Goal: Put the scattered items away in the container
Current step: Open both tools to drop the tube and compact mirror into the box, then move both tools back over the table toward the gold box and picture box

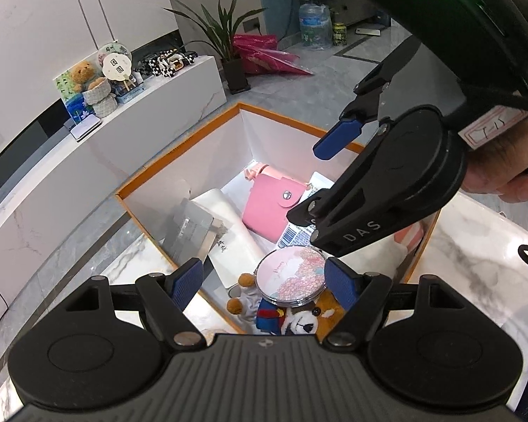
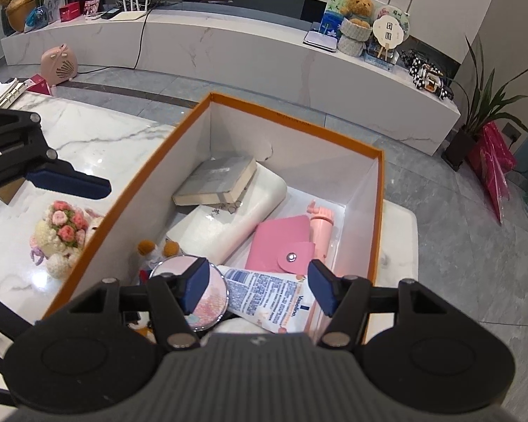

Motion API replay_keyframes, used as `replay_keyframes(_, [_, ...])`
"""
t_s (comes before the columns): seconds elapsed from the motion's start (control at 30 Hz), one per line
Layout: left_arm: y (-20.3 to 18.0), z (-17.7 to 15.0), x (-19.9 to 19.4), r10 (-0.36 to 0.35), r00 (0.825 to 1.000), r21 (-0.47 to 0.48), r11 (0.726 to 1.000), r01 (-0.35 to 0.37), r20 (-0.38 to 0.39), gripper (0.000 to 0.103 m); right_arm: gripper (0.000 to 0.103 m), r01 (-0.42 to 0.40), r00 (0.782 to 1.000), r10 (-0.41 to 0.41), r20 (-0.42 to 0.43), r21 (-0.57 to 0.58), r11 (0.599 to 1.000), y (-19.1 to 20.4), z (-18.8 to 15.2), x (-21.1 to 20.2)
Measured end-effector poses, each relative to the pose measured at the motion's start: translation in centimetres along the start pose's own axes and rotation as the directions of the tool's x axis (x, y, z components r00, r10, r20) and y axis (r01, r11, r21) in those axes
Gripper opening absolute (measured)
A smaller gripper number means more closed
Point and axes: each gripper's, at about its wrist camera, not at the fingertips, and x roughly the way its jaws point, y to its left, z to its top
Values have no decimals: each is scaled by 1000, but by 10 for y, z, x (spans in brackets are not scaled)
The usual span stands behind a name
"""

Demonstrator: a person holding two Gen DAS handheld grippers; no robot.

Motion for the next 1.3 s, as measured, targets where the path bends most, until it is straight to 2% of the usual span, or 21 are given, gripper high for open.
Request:
replay_keyframes(0.3, [10,-4,-24,14,999,-9,1000,-13,34,90,65,20,1000,-19,12,-29,999,12,9,-18])
replay_keyframes(0.6, [44,-28,-60,73,996,-59,996,-70,52,90,65,26,999,-23,38,-77,997,41,28,-41])
replay_keyframes(0.9, [89,-71,-97,151,988,-111,983,-147,34,90,65,13,998,-5,59,-139,990,83,49,-54])
replay_keyframes(1.3, [151,-146,-130,225,974,-224,948,-225,-30,90,66,-26,998,37,44,-218,976,141,62,-49])
